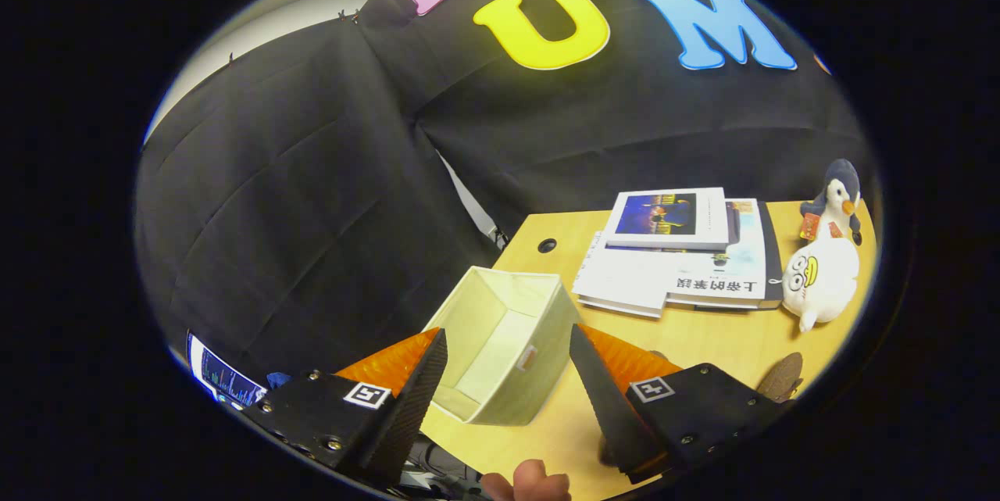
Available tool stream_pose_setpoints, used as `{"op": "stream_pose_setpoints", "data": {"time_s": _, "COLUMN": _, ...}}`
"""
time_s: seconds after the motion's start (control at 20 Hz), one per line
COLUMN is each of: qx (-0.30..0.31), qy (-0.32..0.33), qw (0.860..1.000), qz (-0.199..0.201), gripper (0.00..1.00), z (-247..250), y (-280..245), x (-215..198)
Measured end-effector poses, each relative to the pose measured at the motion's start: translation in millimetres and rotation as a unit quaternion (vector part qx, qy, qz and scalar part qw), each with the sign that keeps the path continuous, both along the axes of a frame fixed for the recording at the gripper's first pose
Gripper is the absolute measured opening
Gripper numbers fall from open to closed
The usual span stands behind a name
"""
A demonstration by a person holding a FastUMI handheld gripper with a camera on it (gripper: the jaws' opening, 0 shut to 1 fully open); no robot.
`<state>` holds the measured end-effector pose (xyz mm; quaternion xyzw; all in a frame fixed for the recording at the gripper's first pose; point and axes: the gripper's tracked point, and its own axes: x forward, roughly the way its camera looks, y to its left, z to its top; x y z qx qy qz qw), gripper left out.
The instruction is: Open the storage box then place both shoes into the box .Put the left shoe in first, then the right shoe, with the right side of both shoes facing outward in a uniform manner.
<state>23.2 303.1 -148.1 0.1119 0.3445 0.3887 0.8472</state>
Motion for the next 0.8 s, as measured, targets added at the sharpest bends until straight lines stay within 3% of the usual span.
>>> {"op": "stream_pose_setpoints", "data": {"time_s": 0.4, "qx": -0.060, "qy": -0.002, "qw": 0.997, "qz": -0.059, "gripper": 0.96, "z": -51.1, "y": -73.6, "x": 12.1}}
{"op": "stream_pose_setpoints", "data": {"time_s": 0.8, "qx": -0.126, "qy": 0.041, "qw": 0.990, "qz": -0.053, "gripper": 0.96, "z": -129.8, "y": -100.3, "x": -4.5}}
